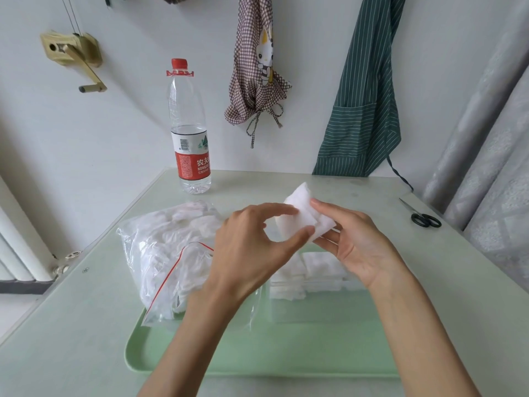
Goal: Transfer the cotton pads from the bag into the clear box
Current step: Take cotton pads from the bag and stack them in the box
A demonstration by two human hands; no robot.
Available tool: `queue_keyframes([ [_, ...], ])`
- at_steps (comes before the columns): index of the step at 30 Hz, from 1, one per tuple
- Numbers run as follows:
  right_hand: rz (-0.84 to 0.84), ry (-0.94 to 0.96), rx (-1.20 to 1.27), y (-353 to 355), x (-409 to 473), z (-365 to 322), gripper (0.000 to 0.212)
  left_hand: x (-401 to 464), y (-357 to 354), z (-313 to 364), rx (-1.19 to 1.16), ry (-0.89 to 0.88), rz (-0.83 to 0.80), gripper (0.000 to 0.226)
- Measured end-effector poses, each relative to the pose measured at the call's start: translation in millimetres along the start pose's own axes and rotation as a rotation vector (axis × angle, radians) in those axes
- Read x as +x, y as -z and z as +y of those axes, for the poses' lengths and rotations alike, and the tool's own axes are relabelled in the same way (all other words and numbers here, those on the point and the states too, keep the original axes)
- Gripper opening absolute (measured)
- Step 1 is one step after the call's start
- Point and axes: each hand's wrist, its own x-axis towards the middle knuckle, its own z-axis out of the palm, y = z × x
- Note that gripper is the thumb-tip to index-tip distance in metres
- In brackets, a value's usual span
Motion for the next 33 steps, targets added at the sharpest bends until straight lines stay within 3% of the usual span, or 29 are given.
queue_keyframes([
  [3, -0.034, -0.026, 0.019, -1, 0, 1, 0.016, 0, -6, -3, -0.026, 0.015, 0.065, 0.046],
  [8, -0.054, -0.083, 0.143, -5, 1, 2, 0.010, 5, -6, -9, -0.272, 0.033, 0.111, 0.016],
  [12, -0.019, -0.059, 0.135, -8, 1, 5, 0.010, 8, 2, -9, -0.520, 0.150, 0.182, 0.015],
  [14, 0.000, -0.030, 0.104, -9, 1, 7, 0.008, 9, 6, -10, -0.505, 0.194, 0.311, 0.017],
  [17, 0.024, -0.003, 0.090, -14, 1, 11, 0.009, 7, 9, -7, -0.315, 0.112, 0.417, 0.016],
  [22, -0.035, 0.025, 0.128, -26, -1, 13, 0.016, 2, -7, -4, -0.028, 0.002, 0.201, 0.022],
  [26, -0.146, 0.071, 0.003, -23, -7, 4, 0.033, 5, -8, -12, -0.259, 0.050, 0.029, 0.034],
  [33, 0.016, 0.251, -0.177, -29, -9, 7, 0.029, 8, -5, -10, -0.658, 0.181, -0.032, 0.018],
])
